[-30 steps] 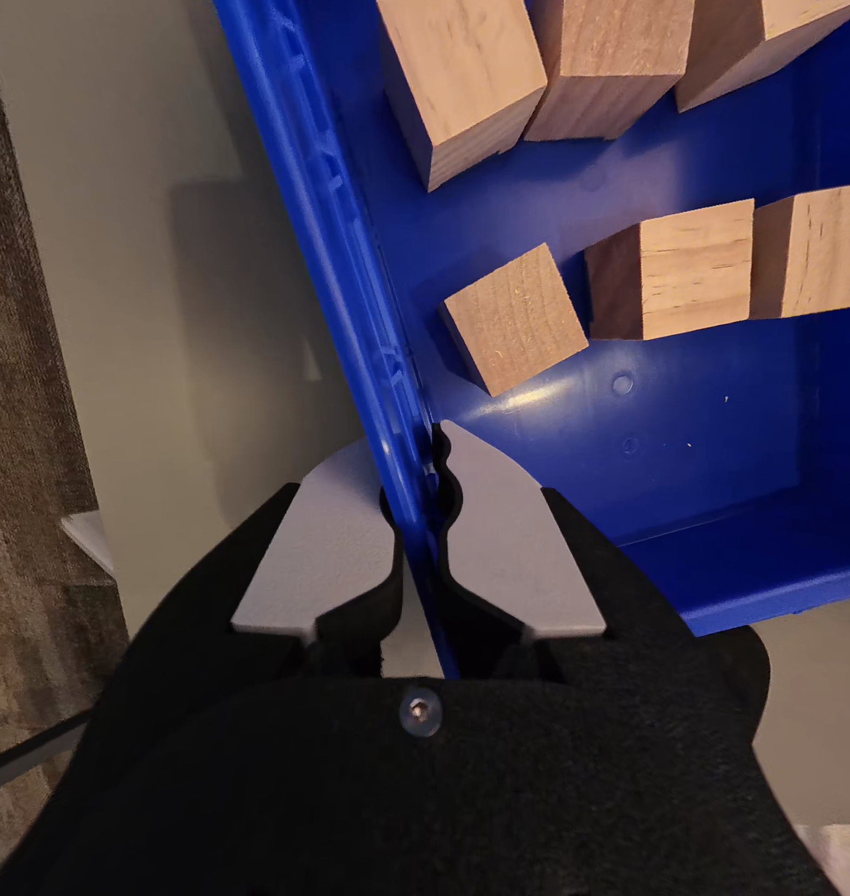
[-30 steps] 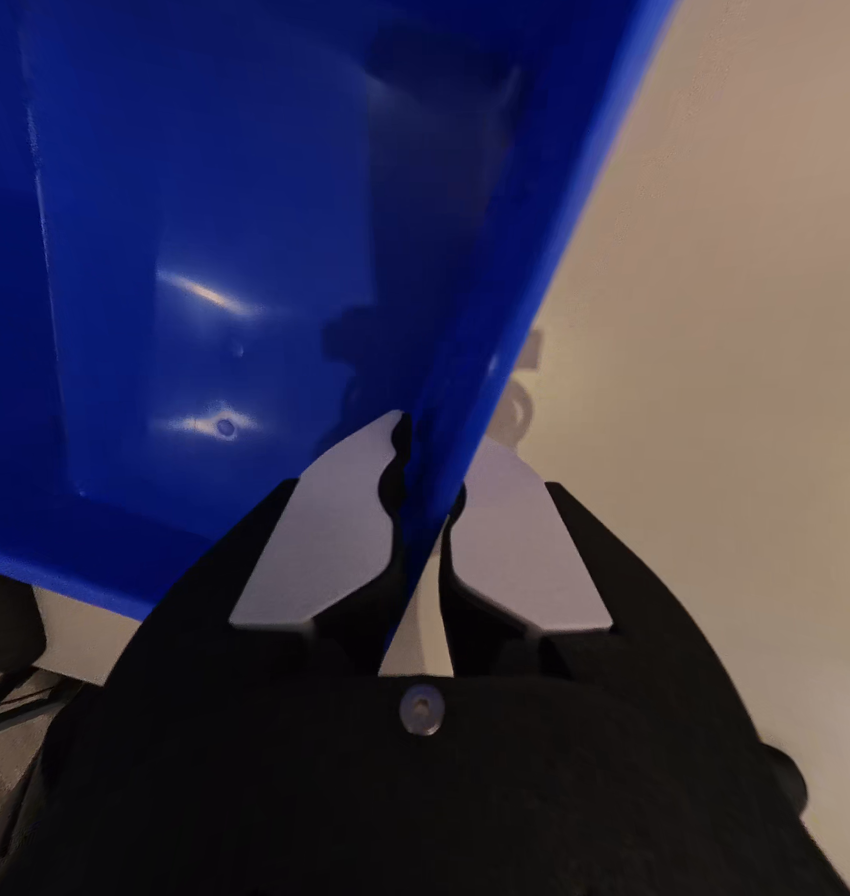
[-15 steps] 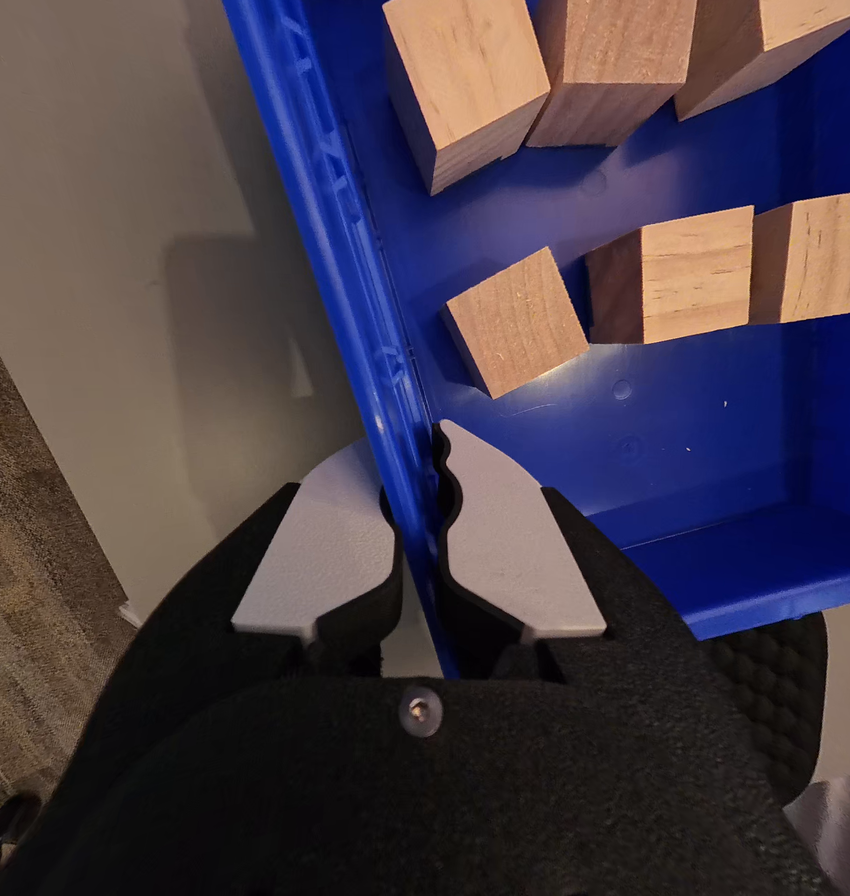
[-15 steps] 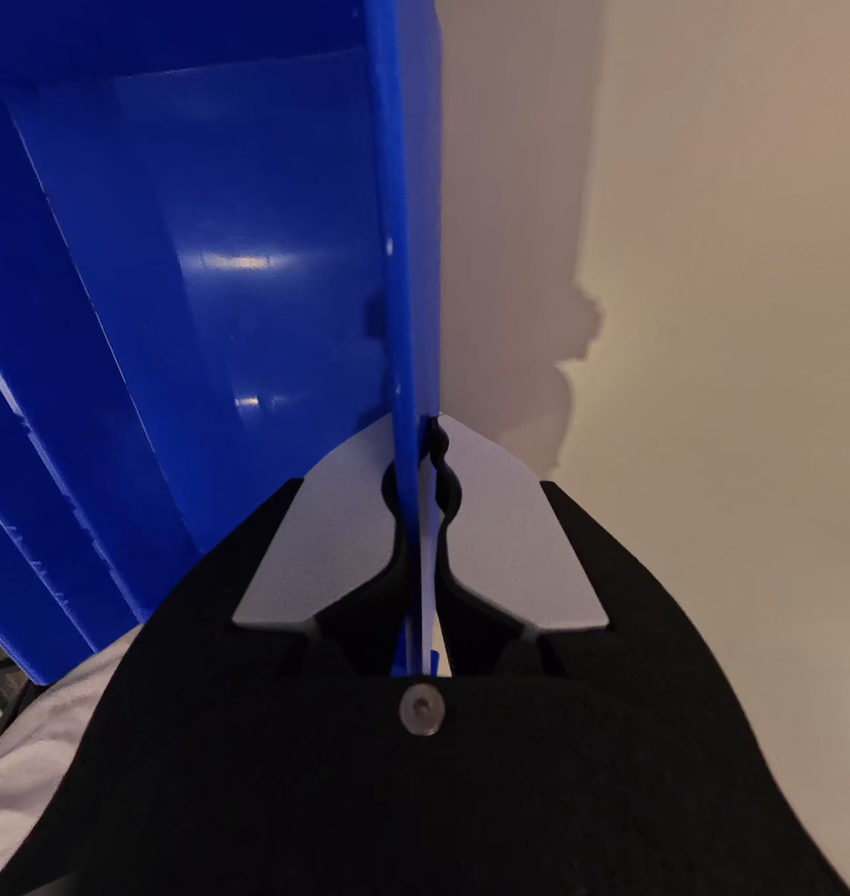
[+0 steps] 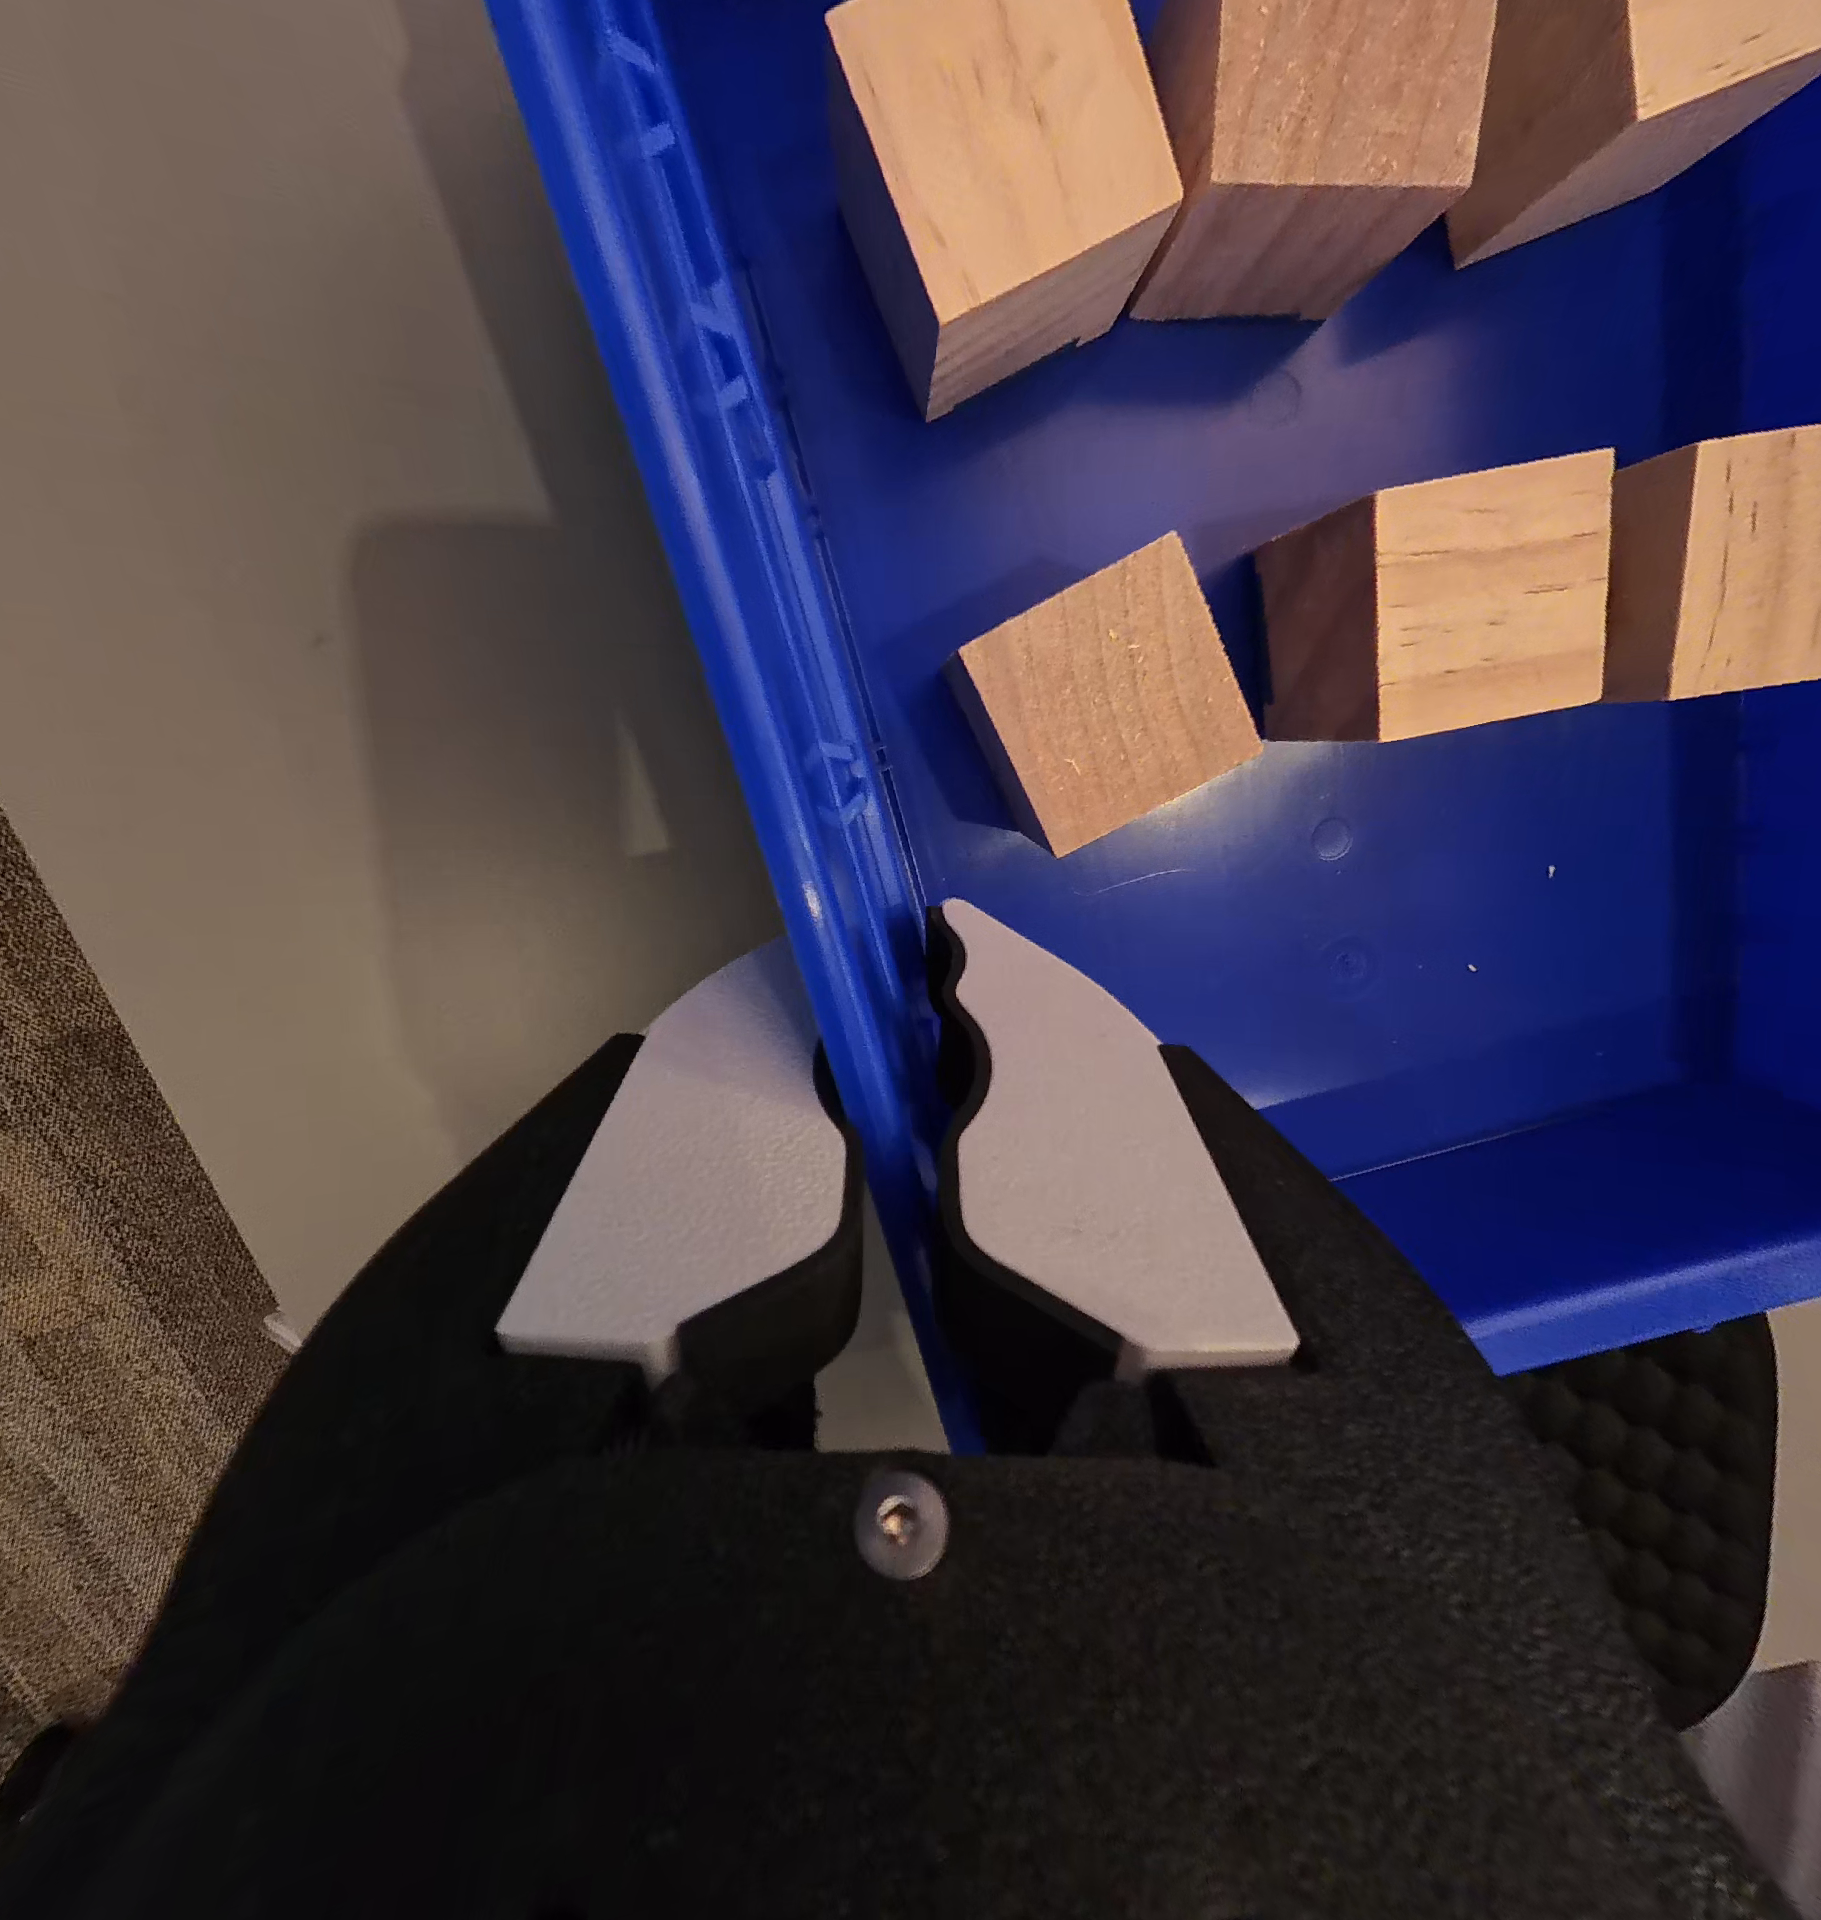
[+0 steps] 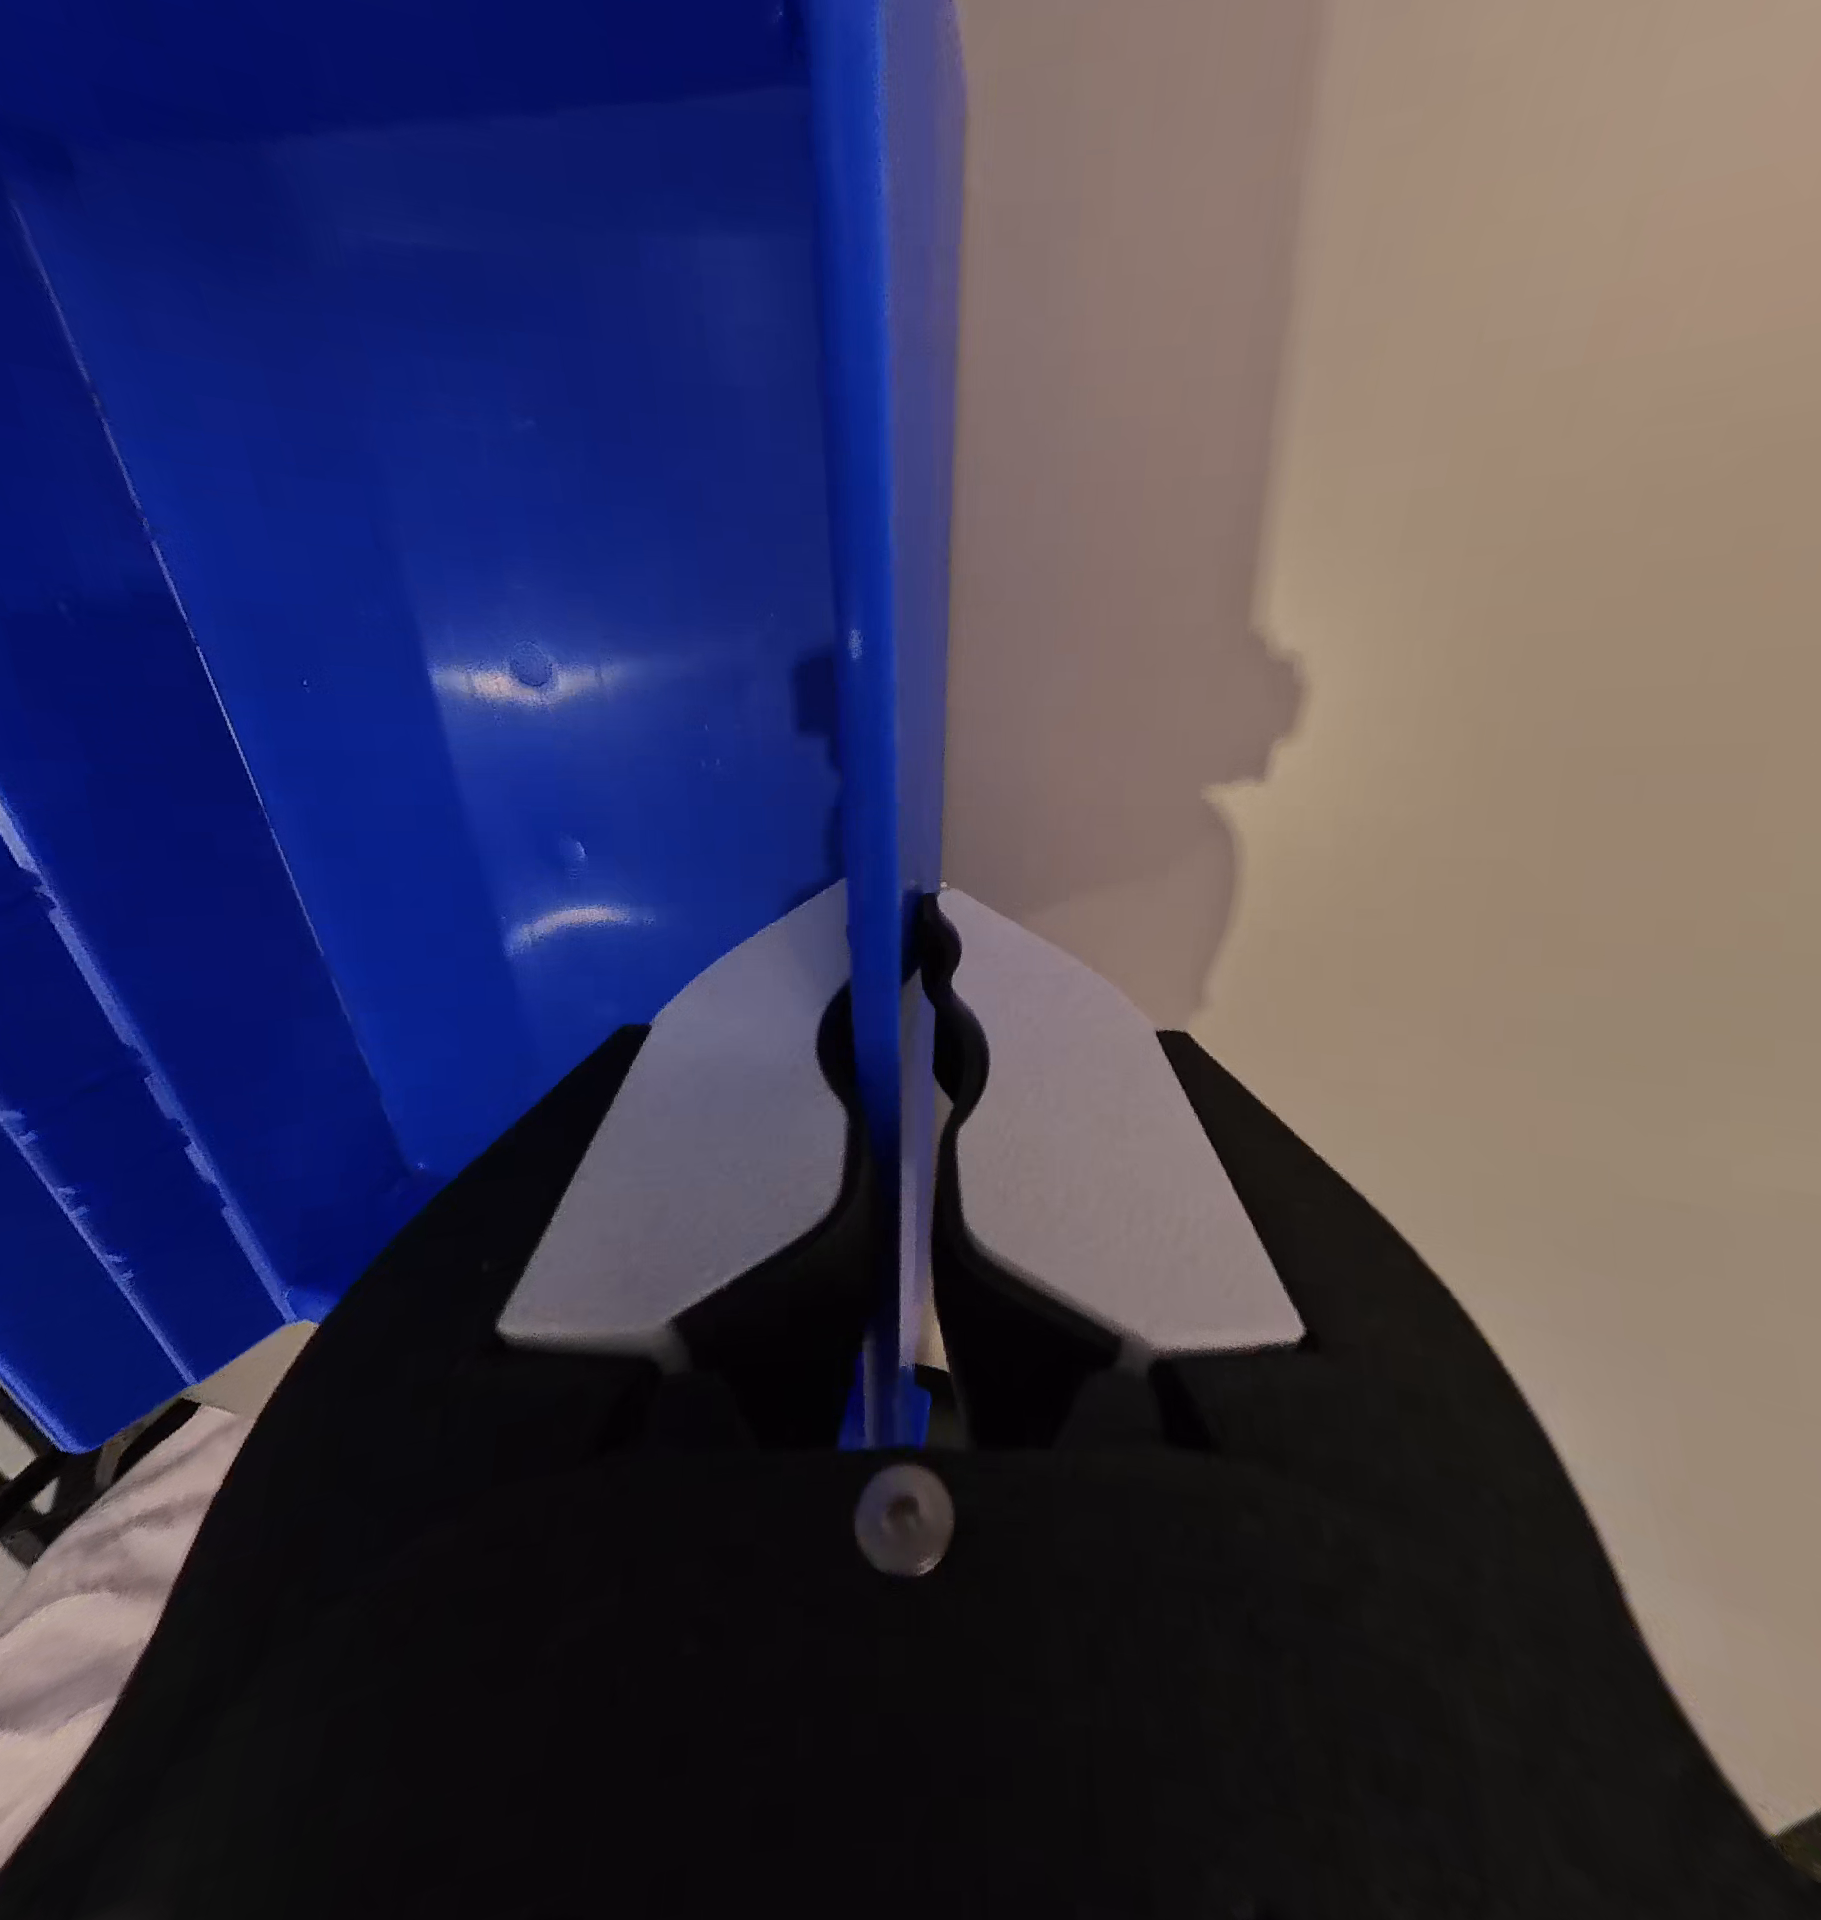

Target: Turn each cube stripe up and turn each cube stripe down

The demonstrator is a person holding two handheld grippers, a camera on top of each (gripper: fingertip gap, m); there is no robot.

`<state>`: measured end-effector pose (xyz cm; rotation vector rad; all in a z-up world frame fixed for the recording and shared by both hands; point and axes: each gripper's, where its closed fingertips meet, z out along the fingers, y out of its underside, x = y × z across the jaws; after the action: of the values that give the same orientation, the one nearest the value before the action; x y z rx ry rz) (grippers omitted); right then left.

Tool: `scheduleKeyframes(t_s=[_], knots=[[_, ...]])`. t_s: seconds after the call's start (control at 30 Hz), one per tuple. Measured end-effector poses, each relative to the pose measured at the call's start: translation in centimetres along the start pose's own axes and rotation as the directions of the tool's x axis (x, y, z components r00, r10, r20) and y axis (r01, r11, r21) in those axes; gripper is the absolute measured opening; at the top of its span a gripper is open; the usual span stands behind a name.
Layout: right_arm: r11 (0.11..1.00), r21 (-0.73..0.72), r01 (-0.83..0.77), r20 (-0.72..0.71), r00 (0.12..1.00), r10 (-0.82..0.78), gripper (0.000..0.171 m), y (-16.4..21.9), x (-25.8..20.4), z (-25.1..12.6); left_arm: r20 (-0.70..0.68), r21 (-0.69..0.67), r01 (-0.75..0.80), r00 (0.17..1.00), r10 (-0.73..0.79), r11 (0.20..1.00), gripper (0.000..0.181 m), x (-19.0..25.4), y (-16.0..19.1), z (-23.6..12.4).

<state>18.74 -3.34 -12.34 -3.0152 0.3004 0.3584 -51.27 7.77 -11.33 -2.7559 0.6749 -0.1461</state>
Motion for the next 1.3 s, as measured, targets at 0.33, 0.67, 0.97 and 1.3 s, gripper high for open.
scheduleKeyframes(t_s=[0.33, 0.67, 0.97, 1.3], knots=[[0.999, 0.01, -0.033, -0.015, 0.999, 0.033, 0.006, 1.3, 7.1, -1.8, 0.007, 0.002, 0.021, 1.0, -0.021, 1.0, 0.008, 0.3, -0.2, 0.1], [0.995, 0.008, -0.097, -0.014, 0.995, 0.097, 0.006, 2.9, 13.8, -3.5, 0.003, -0.001, 0.015, 1.0, -0.015, 1.0, 0.008, 0.6, -0.6, 0.2], [1.0, 0.012, -0.007, -0.058, 0.998, 0.008, 0.007, 2.9, 14.8, -3.7, -0.008, 0.003, 0.018, 1.0, -0.018, 1.0, 0.008, 1.1, -1.1, 0.4], [0.999, 0.038, 0.022, -0.062, 0.998, -0.02, 0.007, 2.7, 14.4, -3.6, -0.006, 0.01, 0.033, 0.999, -0.033, 0.999, 0.008, 1.3, -1.1, 0.5]])
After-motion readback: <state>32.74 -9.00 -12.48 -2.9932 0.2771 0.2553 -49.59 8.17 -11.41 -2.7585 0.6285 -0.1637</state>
